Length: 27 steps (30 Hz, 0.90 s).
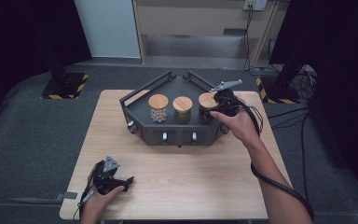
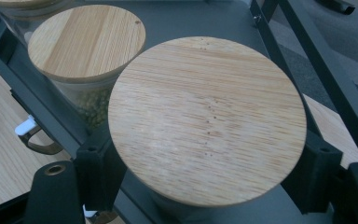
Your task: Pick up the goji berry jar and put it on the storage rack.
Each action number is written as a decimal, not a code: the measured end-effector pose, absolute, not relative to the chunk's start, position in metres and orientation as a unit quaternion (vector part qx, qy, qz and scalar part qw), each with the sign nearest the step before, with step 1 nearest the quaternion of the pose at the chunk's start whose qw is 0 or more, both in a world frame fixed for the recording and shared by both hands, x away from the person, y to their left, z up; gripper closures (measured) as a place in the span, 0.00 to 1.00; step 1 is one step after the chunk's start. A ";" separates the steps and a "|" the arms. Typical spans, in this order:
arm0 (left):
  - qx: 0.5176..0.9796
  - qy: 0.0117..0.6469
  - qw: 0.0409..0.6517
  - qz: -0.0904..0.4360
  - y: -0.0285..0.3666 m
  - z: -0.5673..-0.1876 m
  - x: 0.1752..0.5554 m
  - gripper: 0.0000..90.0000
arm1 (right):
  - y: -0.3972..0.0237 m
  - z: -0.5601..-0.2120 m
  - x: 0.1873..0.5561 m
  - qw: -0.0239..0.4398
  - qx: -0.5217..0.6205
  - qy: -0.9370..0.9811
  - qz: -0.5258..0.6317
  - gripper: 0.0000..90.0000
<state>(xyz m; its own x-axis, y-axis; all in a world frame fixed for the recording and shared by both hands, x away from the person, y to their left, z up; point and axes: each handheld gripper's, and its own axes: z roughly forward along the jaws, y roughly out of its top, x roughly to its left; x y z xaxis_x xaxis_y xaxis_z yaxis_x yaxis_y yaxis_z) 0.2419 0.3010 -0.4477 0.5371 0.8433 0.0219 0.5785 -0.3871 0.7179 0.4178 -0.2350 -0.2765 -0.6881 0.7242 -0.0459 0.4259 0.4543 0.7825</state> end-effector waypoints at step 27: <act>0.809 0.439 0.337 0.196 0.301 -0.448 0.242 0.00 | -0.231 -0.286 0.425 0.190 0.353 0.829 0.390 0.29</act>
<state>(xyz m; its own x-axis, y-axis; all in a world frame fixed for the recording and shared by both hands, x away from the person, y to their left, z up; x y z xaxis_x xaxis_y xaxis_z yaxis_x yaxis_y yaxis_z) 0.2418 0.3010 -0.4477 0.5371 0.8432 0.0220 0.5784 -0.3872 0.7180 0.4247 -0.2306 -0.2858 -0.6785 0.7336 -0.0393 0.4368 0.4459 0.7812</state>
